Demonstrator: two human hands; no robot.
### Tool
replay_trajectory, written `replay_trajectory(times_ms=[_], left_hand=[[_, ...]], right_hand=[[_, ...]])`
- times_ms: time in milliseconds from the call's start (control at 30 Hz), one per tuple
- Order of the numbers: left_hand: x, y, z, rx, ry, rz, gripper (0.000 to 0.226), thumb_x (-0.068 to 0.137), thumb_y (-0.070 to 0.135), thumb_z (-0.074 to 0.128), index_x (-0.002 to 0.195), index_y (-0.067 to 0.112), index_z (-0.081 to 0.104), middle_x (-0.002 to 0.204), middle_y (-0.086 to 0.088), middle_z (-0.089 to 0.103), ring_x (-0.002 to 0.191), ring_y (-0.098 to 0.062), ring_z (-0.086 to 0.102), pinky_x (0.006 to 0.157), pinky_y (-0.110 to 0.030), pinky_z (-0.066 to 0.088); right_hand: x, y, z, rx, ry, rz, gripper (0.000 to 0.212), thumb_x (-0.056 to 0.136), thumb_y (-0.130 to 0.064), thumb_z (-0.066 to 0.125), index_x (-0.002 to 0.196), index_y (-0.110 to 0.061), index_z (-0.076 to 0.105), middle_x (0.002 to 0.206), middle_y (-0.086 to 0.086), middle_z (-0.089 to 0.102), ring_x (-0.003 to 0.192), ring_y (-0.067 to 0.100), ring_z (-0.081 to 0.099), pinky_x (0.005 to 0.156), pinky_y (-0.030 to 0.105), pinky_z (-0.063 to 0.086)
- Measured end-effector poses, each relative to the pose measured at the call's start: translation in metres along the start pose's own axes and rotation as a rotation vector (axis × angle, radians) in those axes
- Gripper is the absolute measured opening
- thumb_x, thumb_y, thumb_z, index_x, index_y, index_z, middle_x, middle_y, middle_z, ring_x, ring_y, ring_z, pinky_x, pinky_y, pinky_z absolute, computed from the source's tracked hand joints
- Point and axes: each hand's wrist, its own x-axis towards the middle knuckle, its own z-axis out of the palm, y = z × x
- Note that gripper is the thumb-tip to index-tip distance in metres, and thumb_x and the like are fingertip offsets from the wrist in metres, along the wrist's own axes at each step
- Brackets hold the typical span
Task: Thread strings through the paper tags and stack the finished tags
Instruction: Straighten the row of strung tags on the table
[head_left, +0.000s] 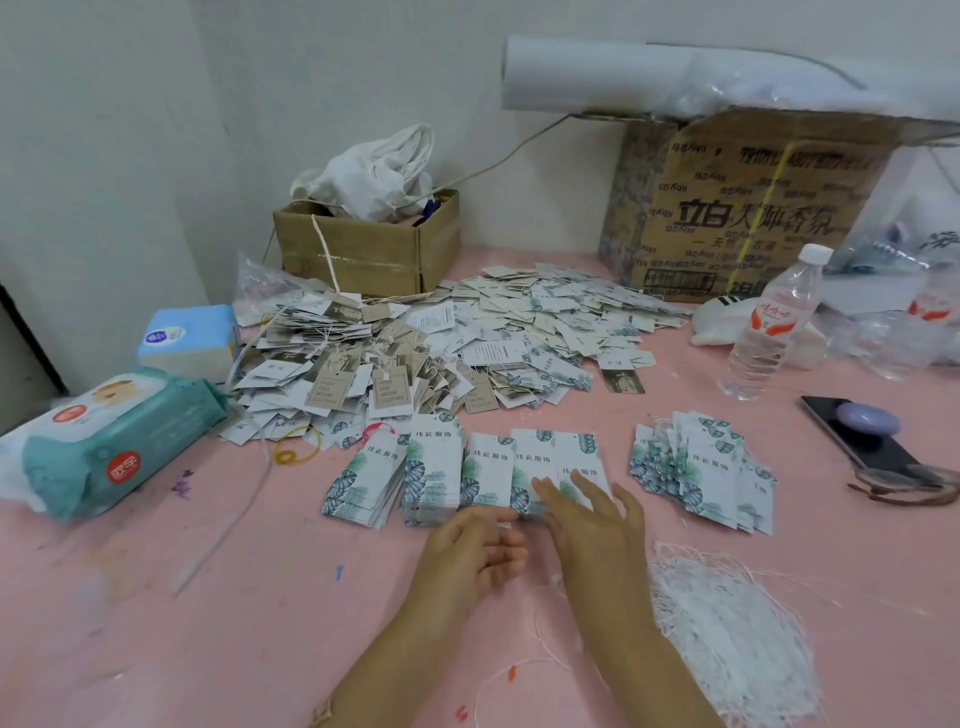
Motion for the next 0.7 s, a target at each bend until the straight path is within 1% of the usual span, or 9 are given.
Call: replay_trajectory(times_ms=[67, 167, 267, 400, 500, 533, 567, 633, 700], left_hand=[[-0.0011, 0.0010, 0.0000, -0.012, -0.001, -0.005, 0.024, 0.099, 0.000, 0.041, 0.098, -0.003, 0.065, 0.070, -0.013, 0.066, 0.058, -0.017, 0.064, 0.057, -0.022, 0.055], [-0.0026, 0.0021, -0.0001, -0.033, 0.002, -0.009, 0.022, 0.099, 0.000, 0.042, 0.101, -0.004, 0.064, 0.076, -0.017, 0.067, 0.063, -0.020, 0.064, 0.059, -0.023, 0.056], [-0.0026, 0.0015, -0.0003, -0.049, 0.011, -0.012, 0.022, 0.098, -0.002, 0.042, 0.102, -0.002, 0.064, 0.082, -0.019, 0.068, 0.067, -0.024, 0.063, 0.058, -0.024, 0.056], [-0.0014, 0.0010, 0.0009, -0.050, 0.012, -0.012, 0.023, 0.098, -0.004, 0.042, 0.097, 0.000, 0.064, 0.078, -0.017, 0.069, 0.062, -0.021, 0.064, 0.056, -0.022, 0.056], [-0.0010, 0.0010, 0.0001, -0.054, 0.005, -0.022, 0.022, 0.097, -0.005, 0.043, 0.099, -0.001, 0.064, 0.079, -0.017, 0.070, 0.058, -0.018, 0.065, 0.055, -0.022, 0.057], [-0.0009, 0.0009, -0.0002, -0.056, 0.003, -0.023, 0.021, 0.097, -0.005, 0.044, 0.100, -0.001, 0.064, 0.082, -0.018, 0.070, 0.059, -0.019, 0.065, 0.056, -0.022, 0.057], [-0.0009, 0.0008, -0.0006, -0.060, 0.002, -0.024, 0.021, 0.097, -0.005, 0.044, 0.101, -0.001, 0.064, 0.085, -0.019, 0.070, 0.062, -0.021, 0.065, 0.056, -0.023, 0.057], [-0.0010, 0.0010, -0.0007, -0.070, 0.002, -0.028, 0.020, 0.096, -0.005, 0.046, 0.104, -0.002, 0.064, 0.093, -0.021, 0.069, 0.067, -0.023, 0.064, 0.059, -0.024, 0.058], [-0.0013, 0.0012, -0.0010, -0.072, -0.002, -0.029, 0.020, 0.095, -0.004, 0.047, 0.107, -0.004, 0.063, 0.099, -0.023, 0.068, 0.070, -0.024, 0.064, 0.061, -0.026, 0.058]], right_hand=[[0.0007, 0.0002, -0.0001, -0.005, 0.017, -0.011, 0.062, 0.044, 0.002, 0.088, 0.103, -0.013, 0.074, 0.085, 0.002, 0.075, 0.100, 0.024, 0.069, 0.100, 0.041, 0.039], [0.0014, 0.0007, 0.0016, 0.023, 0.079, -0.002, 0.049, 0.048, -0.003, 0.092, 0.092, -0.018, 0.076, 0.080, 0.000, 0.075, 0.094, 0.021, 0.071, 0.094, 0.040, 0.033], [0.0019, 0.0009, 0.0024, 0.044, 0.111, -0.004, 0.049, 0.049, -0.004, 0.093, 0.092, -0.020, 0.075, 0.081, -0.002, 0.075, 0.098, 0.022, 0.070, 0.094, 0.040, 0.032], [0.0031, -0.0039, -0.0011, -0.007, -0.089, -0.005, 0.071, 0.057, 0.002, 0.085, 0.122, -0.021, 0.066, 0.125, 0.001, 0.065, 0.127, 0.027, 0.052, 0.103, 0.041, 0.021], [0.0041, -0.0022, -0.0026, 0.013, -0.190, -0.003, 0.082, 0.062, 0.006, 0.073, 0.136, -0.022, 0.053, 0.140, -0.002, 0.052, 0.140, 0.023, 0.034, 0.111, 0.037, 0.005], [0.0041, -0.0023, -0.0046, 0.007, -0.196, -0.002, 0.082, 0.061, 0.003, 0.075, 0.136, -0.022, 0.054, 0.139, -0.003, 0.053, 0.139, 0.021, 0.035, 0.113, 0.038, 0.007], [0.0041, -0.0015, -0.0059, -0.007, -0.195, -0.006, 0.082, 0.054, -0.001, 0.082, 0.130, -0.022, 0.060, 0.133, -0.003, 0.059, 0.133, 0.021, 0.045, 0.112, 0.042, 0.018], [0.0026, 0.0007, -0.0034, -0.006, -0.122, -0.019, 0.082, 0.033, -0.007, 0.094, 0.110, -0.021, 0.072, 0.111, -0.002, 0.072, 0.111, 0.023, 0.065, 0.101, 0.043, 0.040], [0.0009, 0.0029, 0.0032, 0.038, -0.019, -0.042, 0.073, 0.032, -0.008, 0.096, 0.100, -0.018, 0.075, 0.101, 0.000, 0.075, 0.099, 0.025, 0.069, 0.094, 0.041, 0.043]])
